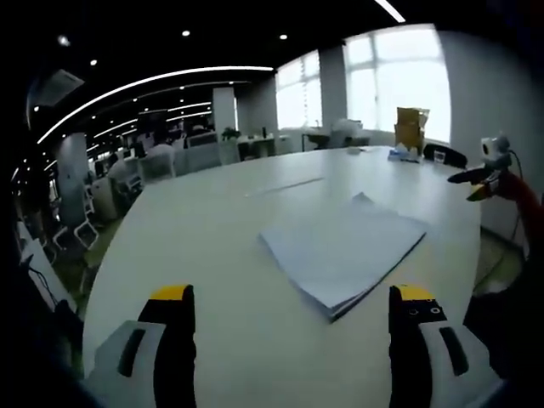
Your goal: Organize the stack of printing papers by aligning and flattening the scattered papers on the table
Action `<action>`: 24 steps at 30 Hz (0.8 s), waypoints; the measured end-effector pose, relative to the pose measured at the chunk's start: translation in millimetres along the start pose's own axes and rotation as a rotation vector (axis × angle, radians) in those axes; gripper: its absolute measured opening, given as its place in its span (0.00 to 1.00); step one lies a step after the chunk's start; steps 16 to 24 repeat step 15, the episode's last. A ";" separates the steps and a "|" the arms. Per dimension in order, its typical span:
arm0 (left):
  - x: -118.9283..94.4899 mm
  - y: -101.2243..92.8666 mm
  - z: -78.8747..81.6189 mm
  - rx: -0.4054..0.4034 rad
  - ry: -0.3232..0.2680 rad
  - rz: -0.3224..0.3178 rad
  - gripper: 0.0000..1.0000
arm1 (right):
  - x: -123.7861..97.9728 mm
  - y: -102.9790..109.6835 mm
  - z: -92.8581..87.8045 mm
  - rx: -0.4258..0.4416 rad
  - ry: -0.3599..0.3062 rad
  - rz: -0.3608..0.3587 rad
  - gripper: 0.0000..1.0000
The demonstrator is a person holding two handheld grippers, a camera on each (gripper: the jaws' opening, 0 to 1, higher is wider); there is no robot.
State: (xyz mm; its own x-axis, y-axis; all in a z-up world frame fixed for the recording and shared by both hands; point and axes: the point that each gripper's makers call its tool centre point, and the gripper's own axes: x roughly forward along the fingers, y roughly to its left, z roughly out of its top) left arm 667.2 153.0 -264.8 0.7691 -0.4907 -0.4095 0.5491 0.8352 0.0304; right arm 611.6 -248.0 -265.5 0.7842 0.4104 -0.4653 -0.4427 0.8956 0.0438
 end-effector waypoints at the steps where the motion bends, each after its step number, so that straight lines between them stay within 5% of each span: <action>1: 0.1 -0.2 -0.7 0.003 0.002 0.000 0.97 | -0.2 -0.4 -0.2 -0.001 0.001 -0.002 0.90; 24: -2.7 -2.1 1.9 0.025 0.005 0.001 0.97 | 0.0 -1.2 -1.7 0.007 0.013 -0.001 0.90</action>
